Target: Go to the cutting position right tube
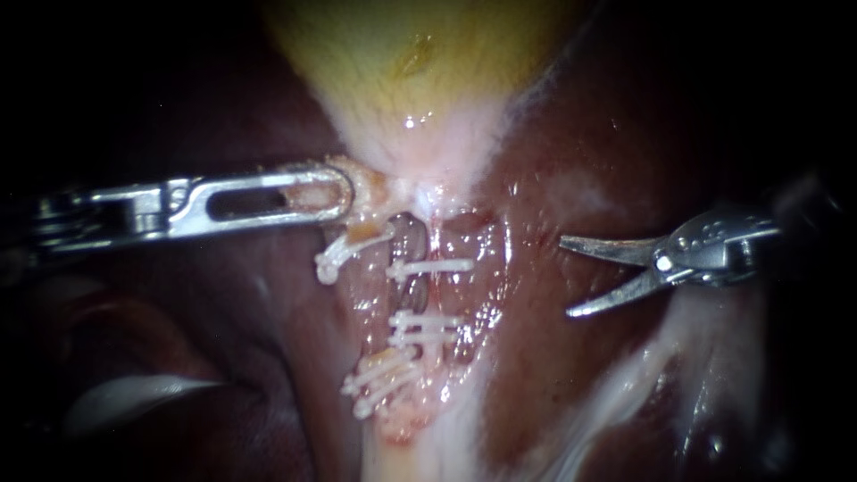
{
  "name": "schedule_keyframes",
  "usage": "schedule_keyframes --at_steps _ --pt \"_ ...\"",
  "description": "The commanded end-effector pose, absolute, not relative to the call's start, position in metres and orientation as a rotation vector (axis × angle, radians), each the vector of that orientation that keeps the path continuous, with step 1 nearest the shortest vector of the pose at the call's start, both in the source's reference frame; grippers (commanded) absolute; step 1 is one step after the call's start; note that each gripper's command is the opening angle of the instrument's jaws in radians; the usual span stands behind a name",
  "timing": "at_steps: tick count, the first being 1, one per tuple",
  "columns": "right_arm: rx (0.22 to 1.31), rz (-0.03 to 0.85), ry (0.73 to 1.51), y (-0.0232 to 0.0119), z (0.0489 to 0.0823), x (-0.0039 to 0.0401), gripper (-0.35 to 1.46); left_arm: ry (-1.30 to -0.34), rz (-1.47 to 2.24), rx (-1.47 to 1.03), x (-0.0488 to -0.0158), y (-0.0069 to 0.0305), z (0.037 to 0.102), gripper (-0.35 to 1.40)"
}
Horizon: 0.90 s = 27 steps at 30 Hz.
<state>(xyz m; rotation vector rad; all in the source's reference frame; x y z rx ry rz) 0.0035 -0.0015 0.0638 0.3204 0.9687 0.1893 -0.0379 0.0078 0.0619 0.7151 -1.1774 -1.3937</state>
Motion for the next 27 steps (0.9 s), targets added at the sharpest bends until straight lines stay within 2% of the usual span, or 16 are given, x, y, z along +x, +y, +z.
schedule_keyframes --at_steps 1,11,27 --pt "0.320 0.189 0.969 -0.0015 0.0637 0.0035 1.43 -1.181 -1.394 0.717 -0.0380 0.0078 0.0616 -0.35" --pt "0.343 0.189 0.974 -0.0020 0.0641 0.0040 1.43 -1.181 -1.394 0.716 -0.0381 0.0077 0.0617 -0.35" --pt "0.688 0.411 0.910 -0.0053 0.0671 0.0079 1.43 -1.182 -1.395 0.713 -0.0383 0.0075 0.0618 -0.35"
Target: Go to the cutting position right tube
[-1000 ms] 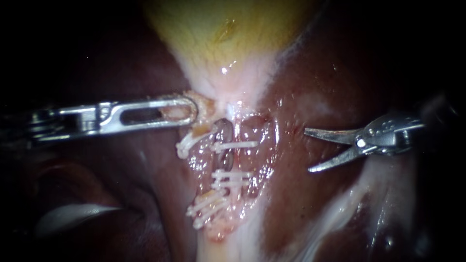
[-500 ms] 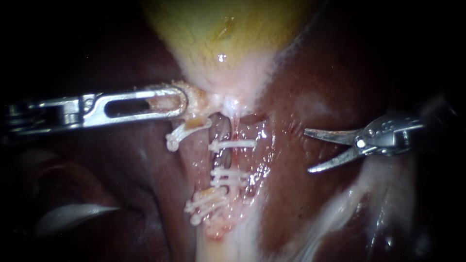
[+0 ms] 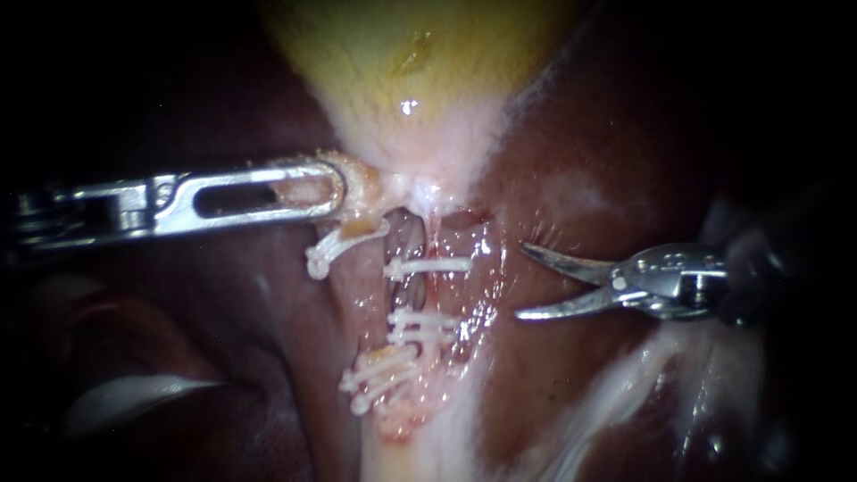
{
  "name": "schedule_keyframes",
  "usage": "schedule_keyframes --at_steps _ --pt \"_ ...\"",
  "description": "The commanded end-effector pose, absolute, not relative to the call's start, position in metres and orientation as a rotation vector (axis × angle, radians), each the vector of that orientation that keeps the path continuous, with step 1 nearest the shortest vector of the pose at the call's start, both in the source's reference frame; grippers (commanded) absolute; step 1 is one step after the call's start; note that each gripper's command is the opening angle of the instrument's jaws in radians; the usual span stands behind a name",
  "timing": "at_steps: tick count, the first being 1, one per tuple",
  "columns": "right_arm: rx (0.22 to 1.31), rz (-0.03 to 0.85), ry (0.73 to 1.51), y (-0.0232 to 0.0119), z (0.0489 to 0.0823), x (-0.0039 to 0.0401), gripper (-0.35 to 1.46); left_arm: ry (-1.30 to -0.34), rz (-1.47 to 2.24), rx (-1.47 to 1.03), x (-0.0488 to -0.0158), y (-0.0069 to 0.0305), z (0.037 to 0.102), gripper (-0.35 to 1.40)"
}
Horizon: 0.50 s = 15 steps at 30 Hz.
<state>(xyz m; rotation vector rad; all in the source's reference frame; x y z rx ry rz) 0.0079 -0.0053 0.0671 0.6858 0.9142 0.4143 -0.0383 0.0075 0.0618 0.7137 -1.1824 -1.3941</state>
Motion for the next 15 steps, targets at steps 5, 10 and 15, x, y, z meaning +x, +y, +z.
schedule_keyframes --at_steps 5,10,15 --pt "0.810 0.471 0.856 -0.0054 0.0670 0.0084 1.43 -1.182 -1.395 0.713 -0.0383 0.0075 0.0618 -0.35" --pt "0.891 0.520 0.822 -0.0050 0.0675 0.0090 1.43 -1.182 -1.394 0.713 -0.0383 0.0075 0.0619 -0.35" --pt "0.955 0.546 0.799 -0.0044 0.0682 0.0098 1.43 -1.183 -1.394 0.712 -0.0383 0.0074 0.0620 -0.35"
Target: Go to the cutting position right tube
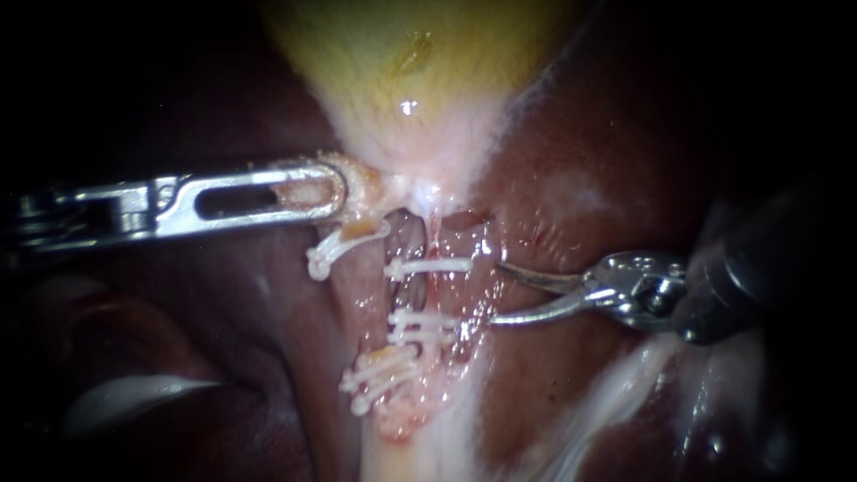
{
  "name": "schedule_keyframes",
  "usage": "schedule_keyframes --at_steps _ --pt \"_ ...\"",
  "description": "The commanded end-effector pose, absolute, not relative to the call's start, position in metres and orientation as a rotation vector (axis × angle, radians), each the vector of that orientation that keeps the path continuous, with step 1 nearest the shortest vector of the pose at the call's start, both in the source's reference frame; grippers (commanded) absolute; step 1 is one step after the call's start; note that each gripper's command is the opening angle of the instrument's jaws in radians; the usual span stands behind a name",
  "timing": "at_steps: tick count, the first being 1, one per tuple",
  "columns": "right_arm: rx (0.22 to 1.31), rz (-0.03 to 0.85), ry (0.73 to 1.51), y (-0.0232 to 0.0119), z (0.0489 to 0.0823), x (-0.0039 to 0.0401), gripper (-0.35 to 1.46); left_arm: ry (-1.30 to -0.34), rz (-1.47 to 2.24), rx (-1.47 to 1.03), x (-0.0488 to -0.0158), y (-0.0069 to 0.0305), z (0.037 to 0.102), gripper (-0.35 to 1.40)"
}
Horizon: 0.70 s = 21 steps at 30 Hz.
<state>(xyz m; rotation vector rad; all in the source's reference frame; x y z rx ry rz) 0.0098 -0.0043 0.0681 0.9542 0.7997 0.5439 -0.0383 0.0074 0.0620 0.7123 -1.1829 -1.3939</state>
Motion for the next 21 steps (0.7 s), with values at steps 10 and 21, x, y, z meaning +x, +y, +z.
schedule_keyframes --at_steps 10,21 --pt "1.016 0.544 0.793 -0.0045 0.0697 0.0124 1.43 -1.183 -1.393 0.712 -0.0383 0.0074 0.0621 -0.35" --pt "1.041 0.544 0.844 -0.0046 0.0711 0.0144 1.43 -1.183 -1.393 0.711 -0.0383 0.0073 0.0622 -0.35"
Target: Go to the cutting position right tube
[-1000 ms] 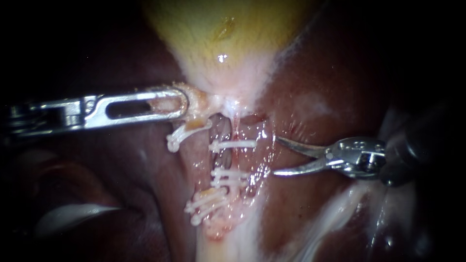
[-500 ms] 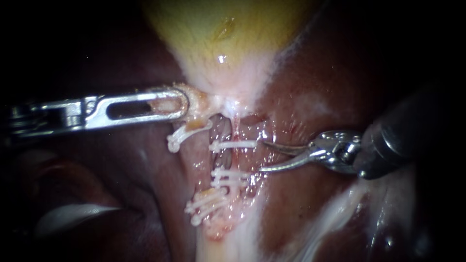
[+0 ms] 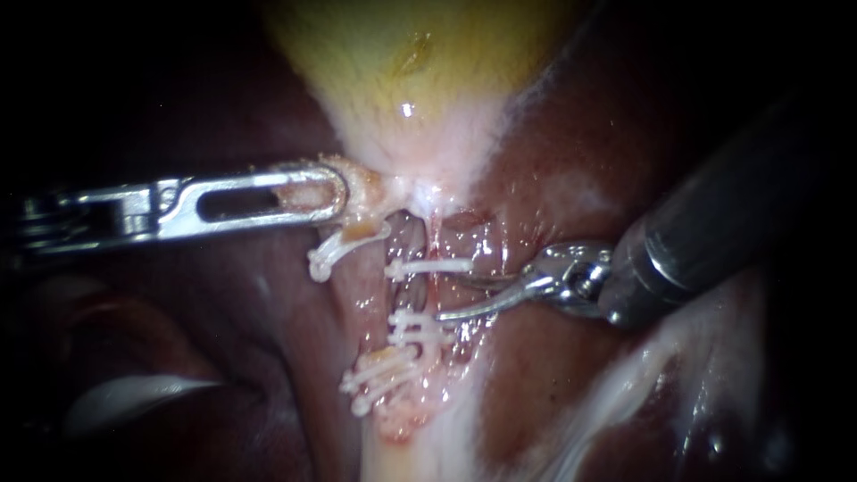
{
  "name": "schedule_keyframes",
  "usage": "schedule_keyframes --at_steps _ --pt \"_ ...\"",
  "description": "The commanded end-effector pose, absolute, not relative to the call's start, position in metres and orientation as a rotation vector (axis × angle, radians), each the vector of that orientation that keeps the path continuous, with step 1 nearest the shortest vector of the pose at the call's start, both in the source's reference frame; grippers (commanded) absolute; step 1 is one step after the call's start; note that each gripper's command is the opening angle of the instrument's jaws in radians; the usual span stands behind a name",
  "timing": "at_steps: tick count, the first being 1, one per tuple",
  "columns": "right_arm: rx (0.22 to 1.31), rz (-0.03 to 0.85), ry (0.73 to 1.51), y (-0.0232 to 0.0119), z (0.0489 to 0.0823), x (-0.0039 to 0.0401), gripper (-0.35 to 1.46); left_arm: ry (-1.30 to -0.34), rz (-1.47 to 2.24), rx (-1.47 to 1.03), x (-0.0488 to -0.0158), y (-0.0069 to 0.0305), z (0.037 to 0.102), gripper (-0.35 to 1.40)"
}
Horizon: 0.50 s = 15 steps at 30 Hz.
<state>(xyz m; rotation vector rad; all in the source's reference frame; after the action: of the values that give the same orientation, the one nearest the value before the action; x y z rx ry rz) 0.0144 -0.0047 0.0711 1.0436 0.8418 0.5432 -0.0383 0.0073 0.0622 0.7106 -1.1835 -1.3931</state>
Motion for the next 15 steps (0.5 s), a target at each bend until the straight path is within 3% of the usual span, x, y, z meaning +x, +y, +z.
schedule_keyframes --at_steps 1,15 --pt "1.043 0.542 0.850 -0.0046 0.0712 0.0144 1.43 -1.183 -1.393 0.711 -0.0383 0.0073 0.0622 -0.35" --pt "1.098 0.526 0.943 -0.0045 0.0719 0.0170 1.43 -1.184 -1.393 0.710 -0.0384 0.0073 0.0623 -0.35"
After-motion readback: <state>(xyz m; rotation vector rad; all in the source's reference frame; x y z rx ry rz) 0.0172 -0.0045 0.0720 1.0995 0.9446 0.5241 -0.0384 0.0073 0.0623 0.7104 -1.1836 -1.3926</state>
